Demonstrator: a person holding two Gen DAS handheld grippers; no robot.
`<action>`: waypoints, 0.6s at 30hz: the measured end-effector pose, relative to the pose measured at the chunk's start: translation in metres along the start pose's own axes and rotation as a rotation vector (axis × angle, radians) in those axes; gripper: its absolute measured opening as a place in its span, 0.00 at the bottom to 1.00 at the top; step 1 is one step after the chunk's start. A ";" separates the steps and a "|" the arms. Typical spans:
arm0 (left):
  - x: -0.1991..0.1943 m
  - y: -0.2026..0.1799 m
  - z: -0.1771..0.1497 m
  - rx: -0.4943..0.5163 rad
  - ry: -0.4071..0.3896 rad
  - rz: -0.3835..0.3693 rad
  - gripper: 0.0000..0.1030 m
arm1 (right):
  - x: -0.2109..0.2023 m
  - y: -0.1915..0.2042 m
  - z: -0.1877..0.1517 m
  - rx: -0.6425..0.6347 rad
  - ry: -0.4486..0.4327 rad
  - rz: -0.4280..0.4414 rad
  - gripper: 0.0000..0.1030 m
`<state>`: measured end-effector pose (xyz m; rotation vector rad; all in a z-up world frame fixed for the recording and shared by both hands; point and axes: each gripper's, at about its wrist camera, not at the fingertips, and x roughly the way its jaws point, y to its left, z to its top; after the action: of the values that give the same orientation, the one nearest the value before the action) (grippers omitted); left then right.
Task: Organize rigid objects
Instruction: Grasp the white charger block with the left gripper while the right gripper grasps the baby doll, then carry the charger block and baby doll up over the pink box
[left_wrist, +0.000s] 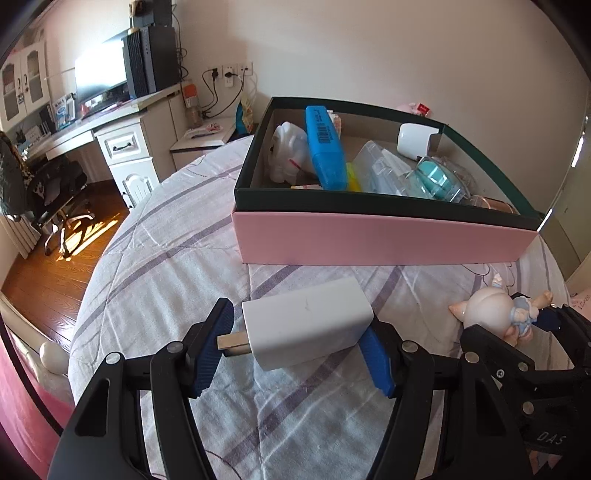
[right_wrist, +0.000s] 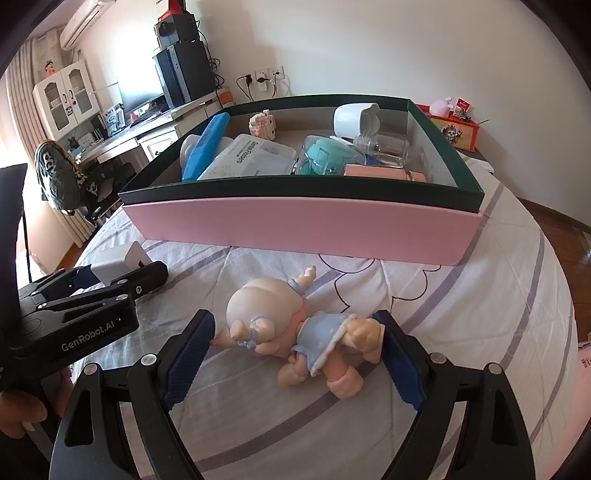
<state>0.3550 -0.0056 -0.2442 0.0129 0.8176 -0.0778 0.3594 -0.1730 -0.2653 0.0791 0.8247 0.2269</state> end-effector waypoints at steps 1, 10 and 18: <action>-0.006 -0.002 -0.001 0.008 -0.011 0.002 0.65 | -0.002 0.000 0.000 0.003 -0.008 -0.004 0.85; -0.069 -0.019 -0.012 0.061 -0.131 0.010 0.65 | -0.047 0.009 -0.004 -0.011 -0.140 -0.027 0.85; -0.129 -0.021 -0.017 0.064 -0.250 0.027 0.65 | -0.098 0.022 -0.007 -0.034 -0.226 -0.035 0.84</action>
<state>0.2531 -0.0171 -0.1616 0.0738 0.5652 -0.0784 0.2860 -0.1744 -0.1962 0.0568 0.5964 0.1949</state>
